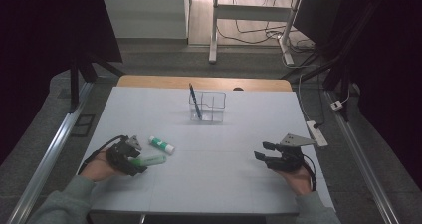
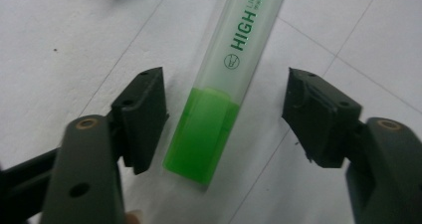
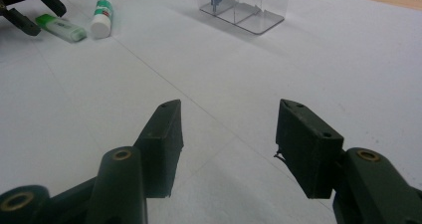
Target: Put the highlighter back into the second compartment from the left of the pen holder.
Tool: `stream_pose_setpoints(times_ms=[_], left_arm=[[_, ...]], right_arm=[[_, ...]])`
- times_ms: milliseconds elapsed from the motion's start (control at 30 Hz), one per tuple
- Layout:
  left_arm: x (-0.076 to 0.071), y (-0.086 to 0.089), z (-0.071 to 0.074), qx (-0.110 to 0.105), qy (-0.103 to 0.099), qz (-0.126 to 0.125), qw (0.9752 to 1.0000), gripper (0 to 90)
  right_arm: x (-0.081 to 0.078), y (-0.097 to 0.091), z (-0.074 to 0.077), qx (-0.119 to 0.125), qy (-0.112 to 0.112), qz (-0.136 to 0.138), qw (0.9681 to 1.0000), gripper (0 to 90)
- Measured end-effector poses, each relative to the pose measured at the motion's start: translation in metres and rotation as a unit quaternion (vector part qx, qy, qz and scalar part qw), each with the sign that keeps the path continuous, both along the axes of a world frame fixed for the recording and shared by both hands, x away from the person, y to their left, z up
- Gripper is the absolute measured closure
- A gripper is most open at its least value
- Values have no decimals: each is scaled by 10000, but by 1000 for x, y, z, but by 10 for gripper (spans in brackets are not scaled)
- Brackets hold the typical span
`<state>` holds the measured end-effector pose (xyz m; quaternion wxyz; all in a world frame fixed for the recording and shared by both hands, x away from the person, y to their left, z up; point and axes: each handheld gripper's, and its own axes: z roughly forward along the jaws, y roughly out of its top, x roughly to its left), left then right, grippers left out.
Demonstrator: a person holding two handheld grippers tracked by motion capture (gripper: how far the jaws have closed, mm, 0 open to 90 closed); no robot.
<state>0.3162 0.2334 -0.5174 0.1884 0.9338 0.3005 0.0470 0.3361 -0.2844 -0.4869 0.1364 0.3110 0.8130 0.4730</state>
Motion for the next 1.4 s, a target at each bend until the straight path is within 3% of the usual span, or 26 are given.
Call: stream_pose_setpoints(times_ms=[100, 300, 500, 667, 867, 1033, 1200, 1400], left_arm=[[3, -3, 0, 184, 37, -174, 9997, 412], [10, -8, 3, 304, 227, -502, 9980, 493], [13, -9, 4, 388, 212, -797, 9958, 654], [11, -9, 4, 406, 106, -920, 9949, 659], [7, -11, 5, 470, -22, -997, 9939, 660], [3, -11, 6, 426, 19, -1069, 9934, 660], [-4, -12, 15, 229, -180, -1010, 9945, 660], [-9, -13, 24, 39, -443, -768, 9961, 660]], right_arm=[[1, -2, 0, 55, 31, -23, 10000, 435], [-1, -8, -1, 74, 58, -43, 9999, 434], [-5, -10, 2, 95, -22, -68, 9999, 434], [-5, -9, 2, 32, 13, -62, 10000, 434], [-6, -10, 2, 47, -3, -96, 9999, 434], [-6, -10, 1, 67, 4, -97, 9999, 434], [-5, -11, 2, 66, 4, -93, 9999, 434], [-6, -14, 3, 115, -7, -131, 9998, 434]])
